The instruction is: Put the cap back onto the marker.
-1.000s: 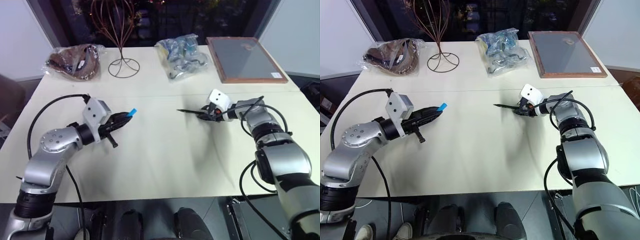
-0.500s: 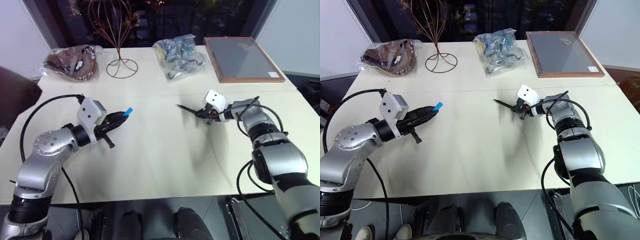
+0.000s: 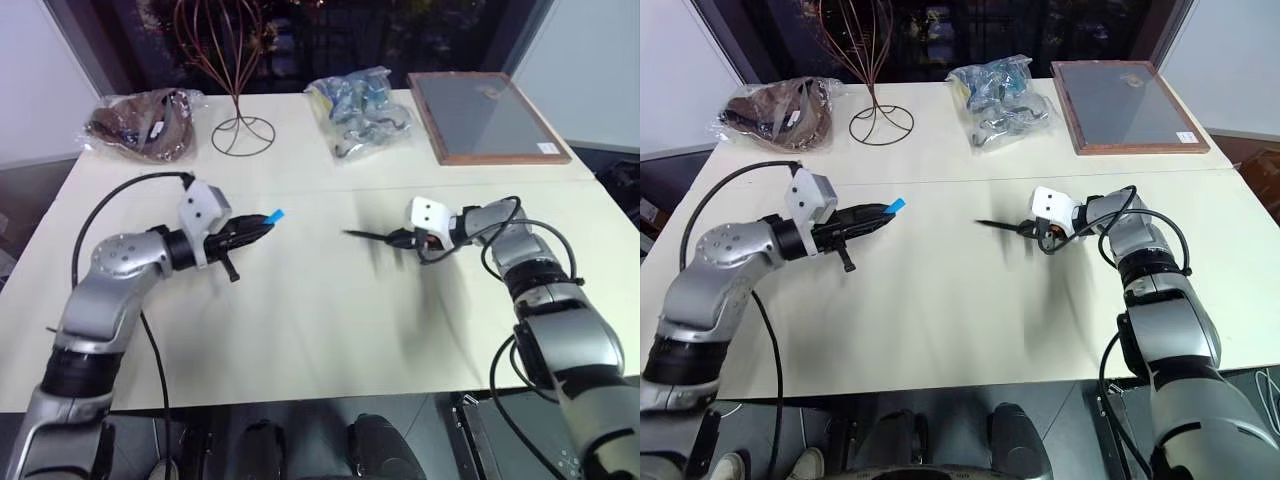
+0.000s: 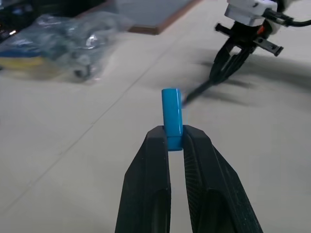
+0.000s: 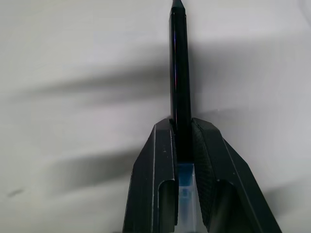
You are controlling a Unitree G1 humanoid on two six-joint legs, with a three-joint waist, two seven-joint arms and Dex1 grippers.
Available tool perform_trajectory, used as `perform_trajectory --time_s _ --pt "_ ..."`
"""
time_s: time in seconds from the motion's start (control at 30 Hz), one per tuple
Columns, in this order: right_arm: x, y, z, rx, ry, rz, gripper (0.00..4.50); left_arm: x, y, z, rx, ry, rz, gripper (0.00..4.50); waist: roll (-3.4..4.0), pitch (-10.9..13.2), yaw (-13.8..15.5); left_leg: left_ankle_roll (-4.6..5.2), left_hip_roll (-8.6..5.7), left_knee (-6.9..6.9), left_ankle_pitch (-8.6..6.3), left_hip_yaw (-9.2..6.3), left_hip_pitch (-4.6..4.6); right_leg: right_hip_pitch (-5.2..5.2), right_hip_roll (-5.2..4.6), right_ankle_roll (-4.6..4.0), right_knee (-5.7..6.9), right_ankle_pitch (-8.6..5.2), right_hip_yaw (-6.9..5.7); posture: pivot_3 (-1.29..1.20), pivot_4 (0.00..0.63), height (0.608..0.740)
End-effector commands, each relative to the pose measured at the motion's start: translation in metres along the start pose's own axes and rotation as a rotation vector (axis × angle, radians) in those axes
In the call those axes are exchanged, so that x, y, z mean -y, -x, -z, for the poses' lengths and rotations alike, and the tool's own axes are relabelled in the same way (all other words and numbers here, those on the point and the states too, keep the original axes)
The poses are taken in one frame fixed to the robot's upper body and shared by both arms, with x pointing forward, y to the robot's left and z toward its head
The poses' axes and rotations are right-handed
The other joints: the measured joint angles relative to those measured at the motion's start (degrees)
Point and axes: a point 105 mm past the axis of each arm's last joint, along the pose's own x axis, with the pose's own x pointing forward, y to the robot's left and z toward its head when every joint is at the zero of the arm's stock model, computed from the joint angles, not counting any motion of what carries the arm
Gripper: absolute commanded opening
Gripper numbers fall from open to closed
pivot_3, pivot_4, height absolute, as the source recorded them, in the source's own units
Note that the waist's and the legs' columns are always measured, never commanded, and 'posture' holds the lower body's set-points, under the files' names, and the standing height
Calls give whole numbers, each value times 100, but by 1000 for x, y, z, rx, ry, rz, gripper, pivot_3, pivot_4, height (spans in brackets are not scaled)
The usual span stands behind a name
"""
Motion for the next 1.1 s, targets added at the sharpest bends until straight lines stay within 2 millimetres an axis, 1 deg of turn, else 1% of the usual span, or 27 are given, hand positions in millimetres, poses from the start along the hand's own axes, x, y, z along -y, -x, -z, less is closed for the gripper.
perform_trajectory --time_s 0.03,0.2,0.27,0.37,0.47,0.53,0.6,0.7,0.83,1.1 --pt "5 14 -23 46 103 13 428 -5 -10 2 -4 -74 76 0 1 1 1 0 0 1 0 -1 0 0 0 0 0 0 -2 0 150 740" --pt "1 31 -45 44 223 34 428 -11 -22 11 -14 -128 195 0 8 5 8 0 -4 5 0 0 -2 -7 -2 0 -4 0 -4 0 150 740" --pt "0 35 -53 43 245 39 428 -10 -27 13 -6 -143 246 0 8 5 12 0 -4 5 0 -1 -2 -8 -2 0 -4 0 -5 0 150 740" --pt "-1 38 -59 35 274 43 428 -7 -31 20 -3 -147 314 0 8 5 10 0 -4 6 0 -1 -2 -10 -2 0 -4 0 -5 0 150 740" --pt "-4 38 -64 32 278 37 428 -5 -36 26 4 -171 343 0 8 5 12 0 -5 7 0 -1 -2 -12 -2 0 -4 0 -5 0 150 740" --pt "-4 36 -70 48 268 41 428 -2 -40 29 9 -195 365 0 8 5 16 0 -6 8 0 -1 -2 -14 -5 0 -4 0 -5 0 150 740" --pt "-5 34 -77 74 236 40 428 0 -44 29 17 -202 374 0 8 5 13 0 -9 9 0 -1 -2 -15 -7 0 -3 0 -5 0 150 740" --pt "-8 32 -82 80 242 31 428 2 -48 27 36 -226 381 0 8 5 16 0 -9 10 0 -4 -2 -16 -7 0 -3 0 -5 0 150 740" --pt "-12 29 -90 99 235 15 428 3 -49 29 38 -242 385 0 8 5 11 0 -9 11 0 -4 -2 -17 -7 0 -1 0 -5 0 150 740" --pt "-13 24 -95 113 236 -2 428 1 -47 30 34 -245 369 0 8 5 14 0 -11 11 0 -5 -2 -20 -10 0 2 0 -5 0 150 740"
